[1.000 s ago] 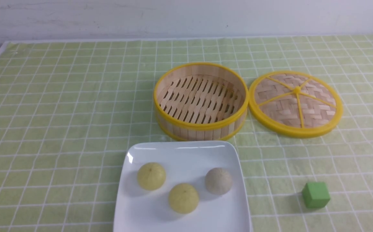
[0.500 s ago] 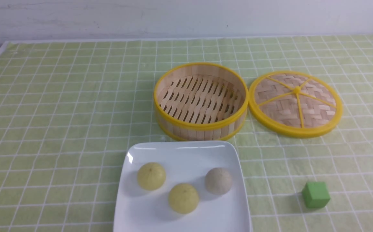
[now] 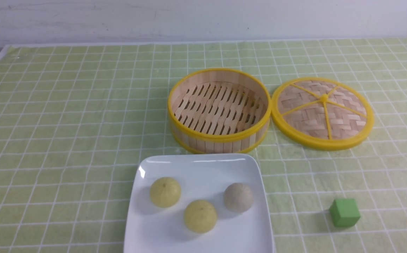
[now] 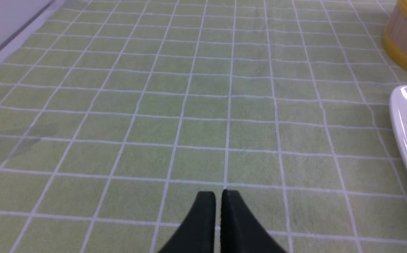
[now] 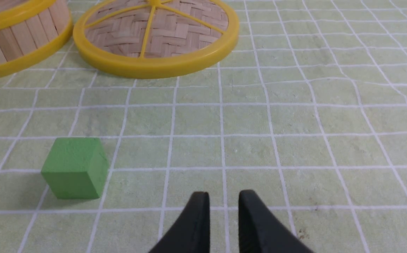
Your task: Put the steamed buns into the plate on the green tablecloth.
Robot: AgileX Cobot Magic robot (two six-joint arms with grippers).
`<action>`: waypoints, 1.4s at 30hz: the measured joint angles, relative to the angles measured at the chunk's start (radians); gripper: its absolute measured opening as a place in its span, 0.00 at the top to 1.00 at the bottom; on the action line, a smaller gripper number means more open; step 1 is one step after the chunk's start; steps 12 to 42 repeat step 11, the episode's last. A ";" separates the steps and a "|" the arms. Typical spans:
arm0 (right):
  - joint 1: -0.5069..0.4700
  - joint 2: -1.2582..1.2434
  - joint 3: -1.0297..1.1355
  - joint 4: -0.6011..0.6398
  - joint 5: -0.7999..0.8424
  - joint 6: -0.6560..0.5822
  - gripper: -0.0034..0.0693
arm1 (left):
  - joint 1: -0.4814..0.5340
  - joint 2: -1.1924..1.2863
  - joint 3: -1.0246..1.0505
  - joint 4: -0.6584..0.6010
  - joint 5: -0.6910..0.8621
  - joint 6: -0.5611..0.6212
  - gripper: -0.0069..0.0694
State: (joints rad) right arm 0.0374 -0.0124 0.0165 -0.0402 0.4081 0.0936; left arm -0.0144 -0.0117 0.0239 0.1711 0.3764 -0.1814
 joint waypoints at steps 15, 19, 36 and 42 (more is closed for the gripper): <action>0.000 0.000 0.000 0.000 0.000 0.000 0.72 | 0.000 0.000 0.000 0.021 0.001 0.000 0.82; 0.000 0.000 0.000 0.000 0.000 0.000 0.72 | 0.000 0.000 0.000 0.021 0.001 0.000 0.82; 0.000 0.000 0.000 0.000 0.000 0.000 0.72 | 0.000 0.000 0.000 0.021 0.001 0.000 0.82; 0.000 0.000 0.000 0.000 0.000 0.000 0.72 | 0.000 0.000 0.000 0.021 0.001 0.000 0.82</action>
